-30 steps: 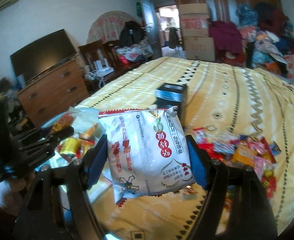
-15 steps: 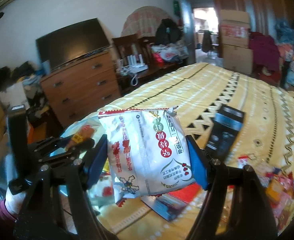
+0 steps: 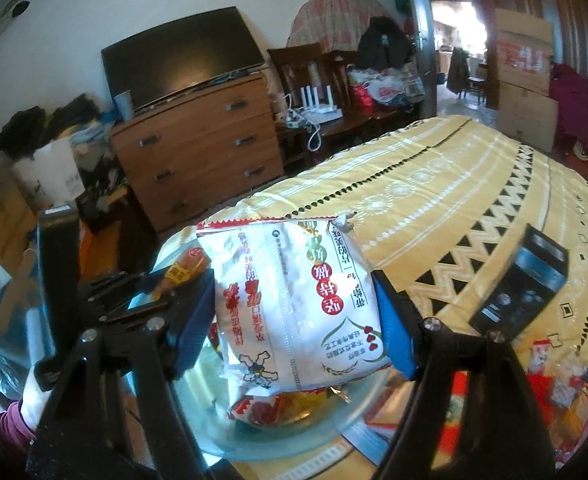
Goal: Organize snacks
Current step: 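Carry both held packets over the clear glass bowl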
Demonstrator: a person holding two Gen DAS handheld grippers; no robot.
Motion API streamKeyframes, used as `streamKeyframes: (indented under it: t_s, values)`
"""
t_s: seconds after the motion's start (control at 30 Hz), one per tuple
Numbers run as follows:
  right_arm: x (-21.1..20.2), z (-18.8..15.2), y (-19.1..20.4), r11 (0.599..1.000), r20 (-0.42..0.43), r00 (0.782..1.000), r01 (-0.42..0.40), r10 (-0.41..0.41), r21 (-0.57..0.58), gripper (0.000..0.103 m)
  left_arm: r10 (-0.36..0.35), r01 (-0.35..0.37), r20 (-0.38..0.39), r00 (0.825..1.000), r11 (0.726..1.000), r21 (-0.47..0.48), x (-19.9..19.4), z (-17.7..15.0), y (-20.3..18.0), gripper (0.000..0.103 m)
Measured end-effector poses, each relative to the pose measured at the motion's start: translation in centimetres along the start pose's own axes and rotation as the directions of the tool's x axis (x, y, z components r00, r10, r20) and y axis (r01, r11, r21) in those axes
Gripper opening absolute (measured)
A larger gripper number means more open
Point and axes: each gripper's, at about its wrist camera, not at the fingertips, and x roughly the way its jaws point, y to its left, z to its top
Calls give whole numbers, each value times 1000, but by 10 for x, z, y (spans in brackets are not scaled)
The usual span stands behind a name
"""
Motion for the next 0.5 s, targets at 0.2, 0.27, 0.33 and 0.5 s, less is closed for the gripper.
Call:
streamKeyframes:
  t_s: [0.2,0.27,0.33,0.5]
  values:
    - [26,1,6,1000,-50,998,-29,29,12,75,12,-13,-45,999,1000,-21,16,-2,15,34]
    - [33,-1,8,999,-66,997,-39,40,20,75,12,-14,-57,998,1000,-24,19,-3,17,34]
    - [37,-2,10,999,-78,996,-42,44,21,75,12,-14,-67,998,999,-29,23,-4,19,34]
    - [46,-2,17,999,-104,993,-49,51,19,75,6,-10,-88,996,999,-43,31,-6,24,34]
